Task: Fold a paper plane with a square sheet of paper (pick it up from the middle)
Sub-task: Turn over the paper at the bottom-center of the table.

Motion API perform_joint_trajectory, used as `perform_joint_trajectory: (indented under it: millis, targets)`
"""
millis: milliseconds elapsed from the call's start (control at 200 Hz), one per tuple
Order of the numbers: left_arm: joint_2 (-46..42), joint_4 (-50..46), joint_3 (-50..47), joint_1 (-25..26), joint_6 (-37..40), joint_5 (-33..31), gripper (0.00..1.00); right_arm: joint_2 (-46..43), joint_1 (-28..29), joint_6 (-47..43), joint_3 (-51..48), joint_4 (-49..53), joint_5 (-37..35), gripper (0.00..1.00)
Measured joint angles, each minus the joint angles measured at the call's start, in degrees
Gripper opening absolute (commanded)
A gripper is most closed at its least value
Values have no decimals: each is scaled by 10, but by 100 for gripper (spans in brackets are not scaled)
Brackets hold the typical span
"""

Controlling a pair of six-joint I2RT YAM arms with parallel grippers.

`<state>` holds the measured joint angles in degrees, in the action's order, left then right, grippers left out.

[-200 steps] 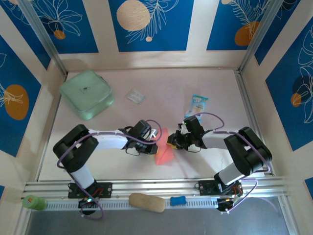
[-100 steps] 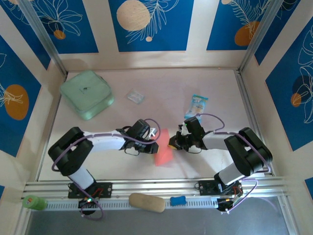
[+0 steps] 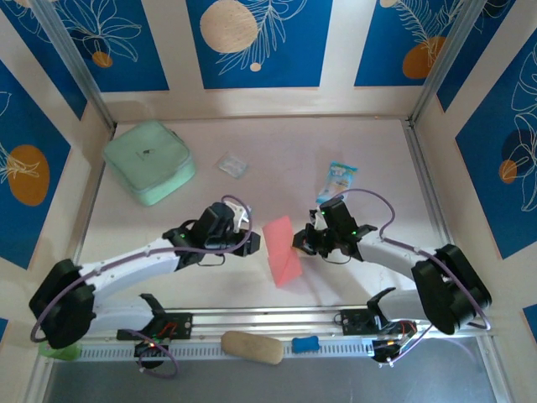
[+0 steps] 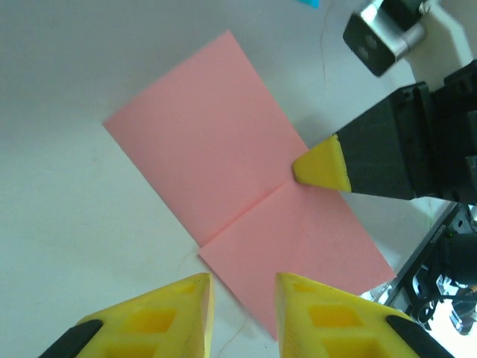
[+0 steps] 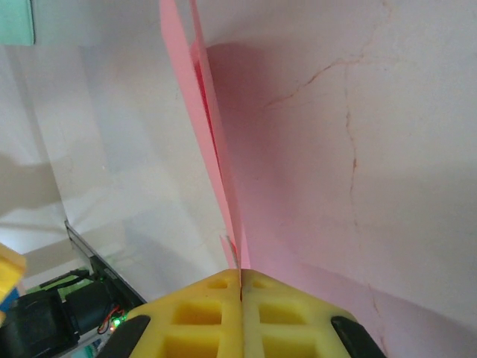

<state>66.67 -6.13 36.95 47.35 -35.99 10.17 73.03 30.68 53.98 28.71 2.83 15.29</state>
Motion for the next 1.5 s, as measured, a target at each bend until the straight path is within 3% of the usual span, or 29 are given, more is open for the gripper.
perform_joint_trajectory:
  millis: [400, 470, 600, 720, 1150, 1330, 1500]
  targets:
    - [-130, -39, -49, 0, 19, -89, 54, -76, 52, 0, 22, 109, -96, 5]
    - [-148, -51, -60, 0, 18, -100, 63, -86, 64, 0, 36, 136, -116, 5]
    - [-183, -73, -74, 0, 17, -122, 87, -105, 84, -6, 68, 188, -162, 6]
    - [-208, -93, -78, -1, 12, -140, 100, -110, 103, -13, 111, 247, -213, 6]
    - [-221, -166, -78, -22, -12, -172, 100, -52, 208, -20, 254, 459, -456, 5]
    - [-221, -200, -78, -68, -33, -178, 100, 20, 273, -9, 317, 540, -577, 5]
    - [-220, -244, -77, -108, -66, -189, 100, 107, 301, 16, 367, 601, -645, 5]
